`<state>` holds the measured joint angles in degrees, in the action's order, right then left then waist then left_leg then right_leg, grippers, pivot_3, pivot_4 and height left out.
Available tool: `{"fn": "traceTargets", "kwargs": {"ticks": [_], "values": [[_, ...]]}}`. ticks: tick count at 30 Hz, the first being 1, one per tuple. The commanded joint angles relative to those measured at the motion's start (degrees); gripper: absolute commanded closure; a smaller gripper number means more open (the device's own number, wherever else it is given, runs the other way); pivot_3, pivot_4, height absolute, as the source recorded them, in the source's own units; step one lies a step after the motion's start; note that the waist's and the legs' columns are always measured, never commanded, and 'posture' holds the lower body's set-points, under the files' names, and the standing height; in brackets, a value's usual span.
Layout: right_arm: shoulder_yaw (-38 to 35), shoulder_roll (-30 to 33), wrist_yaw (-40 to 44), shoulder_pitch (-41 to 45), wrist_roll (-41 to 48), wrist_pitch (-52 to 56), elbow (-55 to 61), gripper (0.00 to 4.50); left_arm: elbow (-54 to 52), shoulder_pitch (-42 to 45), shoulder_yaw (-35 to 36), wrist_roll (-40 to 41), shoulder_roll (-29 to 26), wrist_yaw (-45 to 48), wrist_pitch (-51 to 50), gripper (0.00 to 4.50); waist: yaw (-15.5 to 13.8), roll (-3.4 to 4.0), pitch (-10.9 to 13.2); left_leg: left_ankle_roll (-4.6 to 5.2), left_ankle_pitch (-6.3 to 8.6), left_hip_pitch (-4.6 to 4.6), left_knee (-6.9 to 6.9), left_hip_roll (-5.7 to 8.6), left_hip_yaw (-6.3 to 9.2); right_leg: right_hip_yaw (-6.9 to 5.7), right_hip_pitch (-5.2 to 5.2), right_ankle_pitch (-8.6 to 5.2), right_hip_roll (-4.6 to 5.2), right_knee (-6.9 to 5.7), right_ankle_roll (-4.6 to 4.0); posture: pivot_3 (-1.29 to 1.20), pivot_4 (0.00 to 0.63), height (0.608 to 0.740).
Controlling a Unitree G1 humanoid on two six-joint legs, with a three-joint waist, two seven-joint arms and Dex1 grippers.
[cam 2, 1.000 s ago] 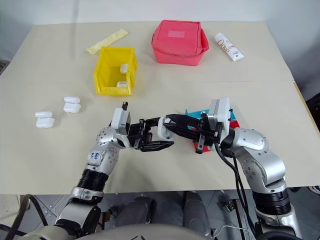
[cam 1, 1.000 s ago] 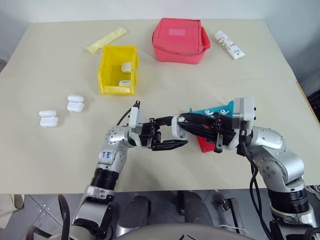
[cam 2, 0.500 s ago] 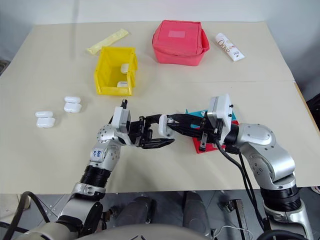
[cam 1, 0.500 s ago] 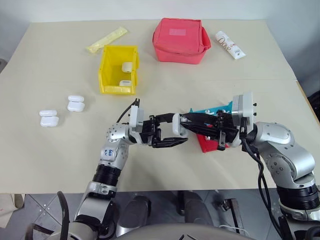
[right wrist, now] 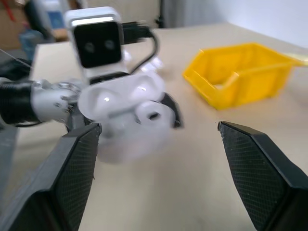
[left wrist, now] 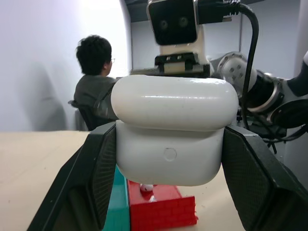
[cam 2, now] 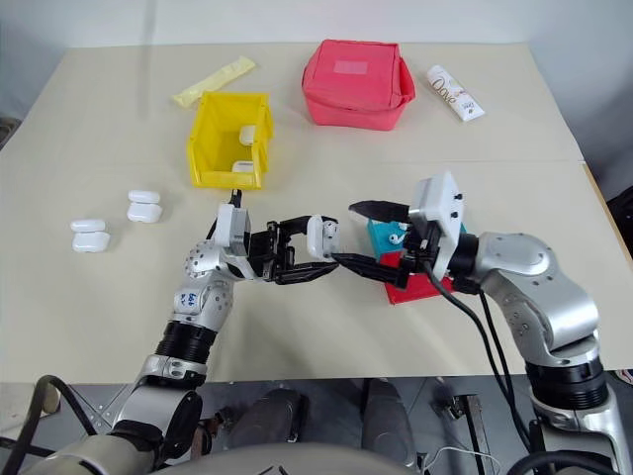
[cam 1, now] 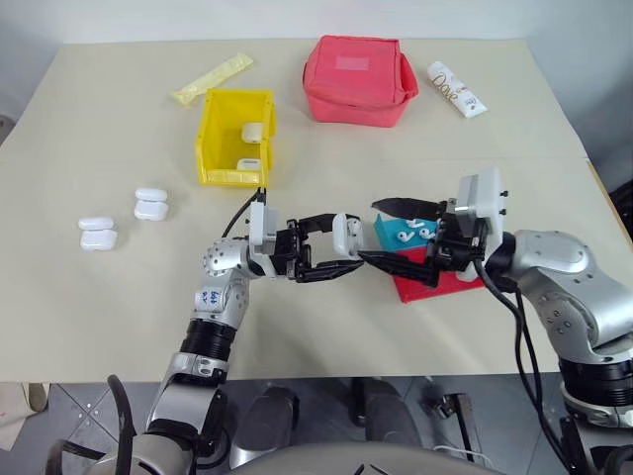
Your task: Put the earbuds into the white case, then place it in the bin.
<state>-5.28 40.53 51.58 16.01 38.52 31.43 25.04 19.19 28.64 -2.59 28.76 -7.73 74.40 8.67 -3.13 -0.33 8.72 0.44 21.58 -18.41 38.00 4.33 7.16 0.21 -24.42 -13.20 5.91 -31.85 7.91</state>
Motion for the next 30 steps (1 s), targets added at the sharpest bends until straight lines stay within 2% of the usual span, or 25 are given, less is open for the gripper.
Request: {"fn": "traceTargets", "kwargs": {"ticks": [1, 5, 7, 11, 14, 18, 20, 22, 25, 30], "values": [[-7.2, 2.7, -0.8, -4.6, 2.1, 0.9, 3.6, 0.4, 0.5, 1.1, 1.6, 0.0, -0.9, -0.7, 1.0, 1.68, 0.0, 0.0, 0.0, 0.0, 0.0, 0.01, 0.0, 0.0, -0.01, 0.01, 0.0, 0.0, 0.0, 0.0, 0.0, 0.0, 0.15, 0.74], [-26.6, 4.0, 1.0, -26.1, 1.8, 1.4, 6.5, 0.4, 2.3, 0.7, 4.7, 0.5, -4.5, -1.0, 0.8, 1.68, -1.2, -0.02, 0.0, 0.01, 0.01, -0.04, -0.02, -0.02, 0.05, -0.04, 0.01, 0.0, -0.03, 0.05, 0.0, 0.0, 0.15, 0.74], [-32.8, 2.7, 0.9, -33.8, 2.2, 1.4, 7.6, 0.4, 3.3, 0.8, 5.6, 0.4, -5.7, -1.1, 1.1, 1.68, -1.3, -0.01, 0.0, 0.02, 0.03, -0.03, -0.03, -0.04, -0.04, 0.05, -0.01, 0.0, -0.08, -0.02, 0.01, 0.0, 0.15, 0.74], [-39.6, 0.6, 1.7, -44.4, 2.6, 0.8, 9.0, 0.4, 5.7, 2.1, 7.5, -0.1, -7.0, -1.7, 2.4, 1.68, -1.1, 0.01, 0.0, 0.12, 0.09, 0.12, 0.02, -0.02, -0.23, 0.21, 0.14, 0.07, -0.05, 0.16, 0.05, 0.0, 0.15, 0.74], [-41.4, 0.5, 1.1, -46.8, 3.7, 1.5, 10.3, 0.4, 7.6, 3.2, 8.4, -0.4, -7.5, -2.1, 3.7, 1.68, -0.9, 0.01, 0.0, 0.1, 0.12, 0.16, 0.0, -0.06, -0.22, 0.2, 0.15, 0.06, -0.09, 0.14, 0.04, 0.0, 0.15, 0.74], [-39.5, 4.4, -1.6, -43.1, 4.4, 4.5, 11.0, 0.4, 9.4, 3.9, 8.9, -0.7, -7.5, -2.1, 5.1, 1.68, -0.2, 0.01, 0.0, 0.08, 0.12, 0.14, 0.0, -0.08, -0.22, 0.2, 0.11, 0.06, -0.11, 0.15, 0.04, 0.0, 0.15, 0.74], [-36.2, 8.1, -3.1, -38.7, 3.7, 6.8, 10.1, 0.4, 9.2, 3.7, 8.8, -0.8, -7.0, -2.2, 5.6, 1.68, -0.1, 0.01, 0.0, 0.07, 0.12, 0.13, 0.0, -0.08, -0.2, 0.18, 0.09, 0.06, -0.1, 0.15, 0.04, 0.0, 0.15, 0.74], [-28.7, 14.8, -5.3, -29.2, 3.1, 11.6, 7.3, 0.4, 7.6, 2.8, 8.4, -0.8, -6.0, -3.1, 5.7, 1.68, 0.3, 0.03, 0.0, 0.07, 0.12, 0.13, 0.01, -0.07, -0.21, 0.19, 0.1, 0.06, -0.1, 0.16, 0.04, 0.0, 0.15, 0.74], [-19.4, 21.2, -6.1, -17.2, 2.2, 17.0, 2.5, 0.4, 5.0, 0.9, 7.7, -1.0, -4.8, -4.2, 5.8, 1.68, 0.4, 0.07, 0.0, 0.08, 0.11, 0.09, 0.05, -0.05, -0.23, 0.19, 0.03, 0.06, -0.03, 0.13, 0.03, 0.0, 0.15, 0.74], [0.4, 22.7, -3.7, 7.0, -5.5, 18.6, -8.9, 0.4, -0.7, -3.5, 6.4, -0.8, -3.5, -5.8, 5.4, 1.68, 0.3, 0.05, 0.0, -0.04, 0.06, -0.03, 0.02, -0.13, -0.12, 0.06, -0.08, 0.02, -0.07, 0.19, -0.05, 0.0, 0.15, 0.74]]}}
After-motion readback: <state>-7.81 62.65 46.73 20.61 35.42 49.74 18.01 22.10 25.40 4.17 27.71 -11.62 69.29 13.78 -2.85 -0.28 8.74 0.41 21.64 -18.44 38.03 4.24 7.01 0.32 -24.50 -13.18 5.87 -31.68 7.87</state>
